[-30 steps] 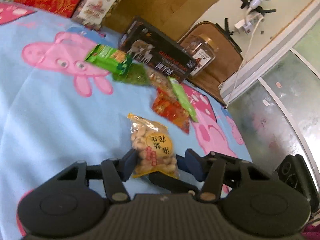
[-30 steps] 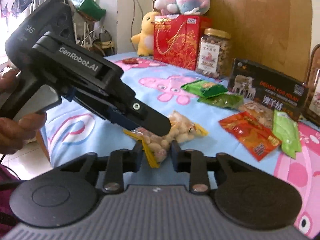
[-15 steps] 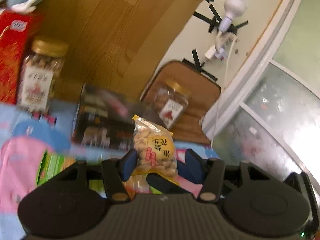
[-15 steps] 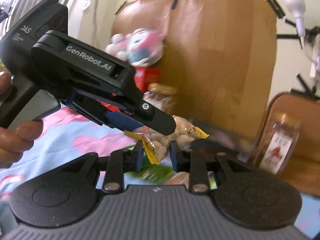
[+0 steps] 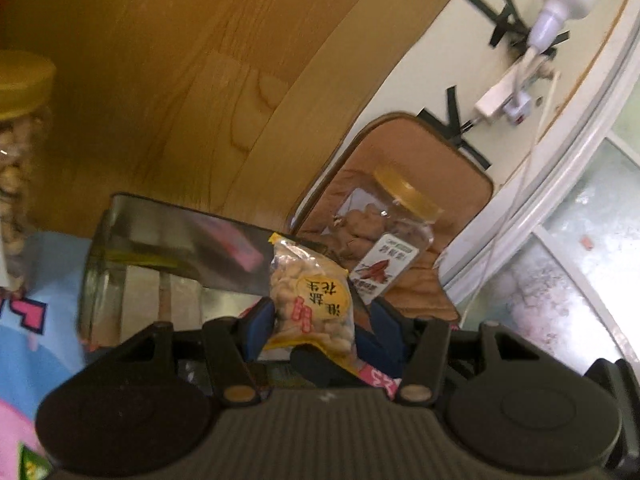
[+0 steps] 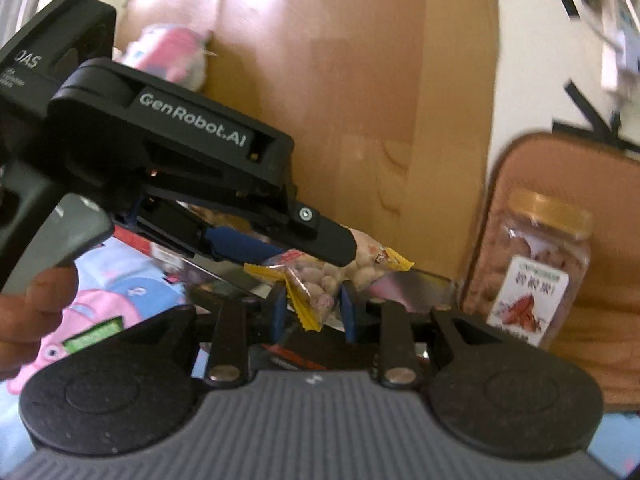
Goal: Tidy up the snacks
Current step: 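Carry the peanut bag into the black tin box and release it, then grasp the light green pouch by its edge with the left gripper, then carry the green pouch into the black tin box and release it, then grasp the green cracker packet with the left gripper, then carry the cracker packet into the black tin box and release it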
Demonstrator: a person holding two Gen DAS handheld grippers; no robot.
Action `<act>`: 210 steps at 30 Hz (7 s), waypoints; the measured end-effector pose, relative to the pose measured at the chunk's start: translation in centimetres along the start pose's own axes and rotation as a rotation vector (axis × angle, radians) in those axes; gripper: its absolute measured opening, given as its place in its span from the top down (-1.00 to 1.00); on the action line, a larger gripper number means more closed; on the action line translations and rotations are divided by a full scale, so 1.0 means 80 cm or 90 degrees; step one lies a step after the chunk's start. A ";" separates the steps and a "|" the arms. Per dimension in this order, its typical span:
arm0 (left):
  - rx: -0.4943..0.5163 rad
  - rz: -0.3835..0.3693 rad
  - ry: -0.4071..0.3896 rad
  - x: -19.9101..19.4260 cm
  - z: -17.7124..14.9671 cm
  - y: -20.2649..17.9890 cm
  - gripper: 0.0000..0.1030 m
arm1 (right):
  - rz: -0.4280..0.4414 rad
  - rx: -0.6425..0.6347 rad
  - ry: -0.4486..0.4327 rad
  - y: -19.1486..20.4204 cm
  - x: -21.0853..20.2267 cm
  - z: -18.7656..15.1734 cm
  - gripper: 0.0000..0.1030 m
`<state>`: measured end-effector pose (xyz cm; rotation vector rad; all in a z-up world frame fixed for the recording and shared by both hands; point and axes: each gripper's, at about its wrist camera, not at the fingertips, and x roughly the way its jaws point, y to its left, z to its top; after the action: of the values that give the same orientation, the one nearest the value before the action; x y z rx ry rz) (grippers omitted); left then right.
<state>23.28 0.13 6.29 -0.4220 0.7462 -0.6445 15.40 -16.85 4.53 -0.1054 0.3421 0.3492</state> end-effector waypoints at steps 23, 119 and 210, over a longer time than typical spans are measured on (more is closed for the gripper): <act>-0.034 -0.014 0.038 -0.077 -0.135 -0.004 -0.14 | 0.004 0.129 0.142 0.006 -0.072 -0.090 -0.44; -0.136 0.130 -0.080 -0.175 -0.102 0.144 0.01 | 0.159 0.033 0.090 0.105 -0.042 -0.033 0.02; 0.012 -0.006 -0.026 -0.030 -0.012 -0.001 -0.07 | -0.056 -0.025 -0.006 0.030 -0.038 0.010 0.16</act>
<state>21.21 1.54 6.86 -0.4203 0.6991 -0.6502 12.09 -15.49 6.23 -0.1564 0.3202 0.2694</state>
